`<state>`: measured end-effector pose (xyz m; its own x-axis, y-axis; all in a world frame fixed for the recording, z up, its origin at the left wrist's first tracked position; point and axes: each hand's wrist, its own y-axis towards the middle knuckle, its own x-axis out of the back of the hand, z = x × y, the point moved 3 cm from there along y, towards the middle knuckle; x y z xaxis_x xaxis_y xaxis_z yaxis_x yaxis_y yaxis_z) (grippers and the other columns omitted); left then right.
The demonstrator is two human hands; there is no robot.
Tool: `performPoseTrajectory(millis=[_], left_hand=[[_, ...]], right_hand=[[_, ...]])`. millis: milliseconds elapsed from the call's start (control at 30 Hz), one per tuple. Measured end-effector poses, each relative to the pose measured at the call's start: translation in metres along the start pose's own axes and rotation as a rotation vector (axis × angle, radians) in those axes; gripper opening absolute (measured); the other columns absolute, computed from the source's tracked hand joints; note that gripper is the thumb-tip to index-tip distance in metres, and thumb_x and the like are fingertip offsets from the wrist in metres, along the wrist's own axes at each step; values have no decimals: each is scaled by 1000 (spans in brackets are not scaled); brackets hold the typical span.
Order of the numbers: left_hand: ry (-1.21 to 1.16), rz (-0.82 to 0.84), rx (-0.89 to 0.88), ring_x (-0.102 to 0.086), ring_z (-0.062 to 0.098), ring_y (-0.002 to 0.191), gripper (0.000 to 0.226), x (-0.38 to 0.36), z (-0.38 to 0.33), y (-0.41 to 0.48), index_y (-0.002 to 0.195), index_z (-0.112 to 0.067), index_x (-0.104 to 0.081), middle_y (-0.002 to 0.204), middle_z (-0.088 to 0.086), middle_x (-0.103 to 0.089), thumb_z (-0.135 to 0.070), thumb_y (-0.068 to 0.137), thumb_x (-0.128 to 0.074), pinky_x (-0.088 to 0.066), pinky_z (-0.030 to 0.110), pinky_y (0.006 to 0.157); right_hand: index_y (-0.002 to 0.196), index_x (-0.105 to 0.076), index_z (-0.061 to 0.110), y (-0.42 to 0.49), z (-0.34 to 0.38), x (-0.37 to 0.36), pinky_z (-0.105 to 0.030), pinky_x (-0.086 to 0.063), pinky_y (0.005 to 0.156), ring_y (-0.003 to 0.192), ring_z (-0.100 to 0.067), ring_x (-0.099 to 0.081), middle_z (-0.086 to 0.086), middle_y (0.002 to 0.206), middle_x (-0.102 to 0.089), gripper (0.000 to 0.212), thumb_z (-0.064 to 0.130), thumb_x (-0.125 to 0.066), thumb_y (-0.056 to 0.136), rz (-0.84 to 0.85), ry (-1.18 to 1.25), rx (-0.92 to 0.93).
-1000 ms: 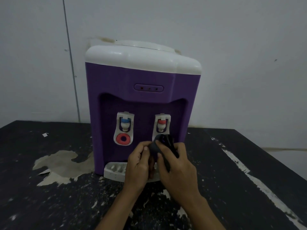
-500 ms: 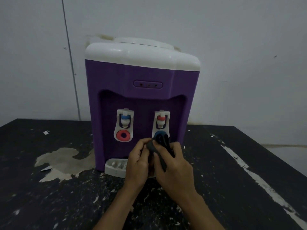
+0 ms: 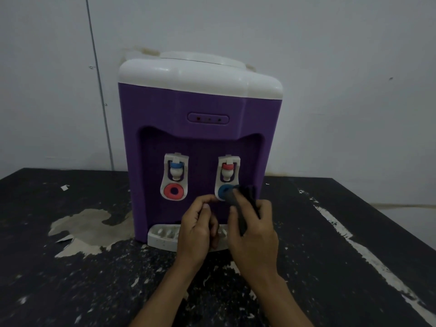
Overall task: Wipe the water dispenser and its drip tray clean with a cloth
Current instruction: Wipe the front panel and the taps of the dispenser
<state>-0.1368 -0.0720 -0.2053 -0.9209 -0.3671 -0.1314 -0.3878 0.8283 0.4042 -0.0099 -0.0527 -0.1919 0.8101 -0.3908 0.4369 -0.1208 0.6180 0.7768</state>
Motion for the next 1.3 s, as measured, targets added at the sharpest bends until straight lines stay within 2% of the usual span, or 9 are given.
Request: performPoseTrajectory(millis=[167,267,367,500,600,767,900,1100,1300], left_hand=[[6,-9,5,-42,19,43,26,-2,-5,7,100,-16,-64,52,5,-46,-22,108,-40,-39,28,40],[29,-15,-1,-41,23,44,27,-4,-6,8,98,-16,-63,52,6,-45,-26,108,-40,-38,26,39],[13,-25,13,-40,23,45,28,-3,-5,9,96,-17,-64,54,7,-45,-27,108,-41,-37,28,39],[51,-19,-1,-41,20,42,22,-4,-5,10,100,-16,-62,52,4,-47,-24,107,-42,-38,26,39],[49,-21,-1,-45,15,40,14,-5,-4,10,104,-17,-60,52,0,-54,-22,105,-48,-39,27,39],[84,-52,-48,-50,26,49,15,-4,-2,12,99,-20,-62,60,11,-63,-22,105,-49,-43,35,45],[83,-40,-59,-44,24,43,13,-5,0,11,99,-22,-61,53,5,-56,-28,103,-51,-40,33,41],[21,-17,-69,-46,23,41,12,-4,1,12,100,-17,-60,58,15,-57,-27,102,-53,-39,28,39],[16,-11,-61,-50,28,48,15,-4,-4,10,95,-27,-64,65,24,-61,-22,103,-53,-42,34,44]], right_hand=[[140,-53,34,-4,-4,0,-13,-48,52,70,-2,-49,6,110,-44,42,38,-48,99,89,-57,143],[140,-52,34,2,-8,3,-10,-45,53,70,-3,-48,7,108,-42,42,36,-48,99,28,13,19],[142,-49,36,4,-2,-1,-11,-47,53,71,-4,-50,7,110,-43,42,37,-49,100,109,-19,159],[142,-48,36,12,-8,1,-10,-45,53,71,-4,-49,8,108,-41,42,39,-46,100,1,49,18],[143,-48,36,11,-2,-3,-9,-43,53,71,-3,-48,8,109,-41,42,40,-46,101,68,-3,114],[143,-49,33,16,6,-4,-16,-49,52,70,-6,-49,7,108,-42,42,40,-46,101,53,26,82],[136,-57,32,20,-1,7,-9,-45,54,69,-2,-50,7,102,-45,40,32,-58,96,-36,27,0],[133,-61,24,39,31,11,-7,-45,58,73,-4,-50,2,108,-49,36,31,-59,98,-96,23,165],[133,-59,26,44,30,2,-21,-52,52,74,-8,-53,1,112,-49,34,28,-56,100,17,-93,234]])
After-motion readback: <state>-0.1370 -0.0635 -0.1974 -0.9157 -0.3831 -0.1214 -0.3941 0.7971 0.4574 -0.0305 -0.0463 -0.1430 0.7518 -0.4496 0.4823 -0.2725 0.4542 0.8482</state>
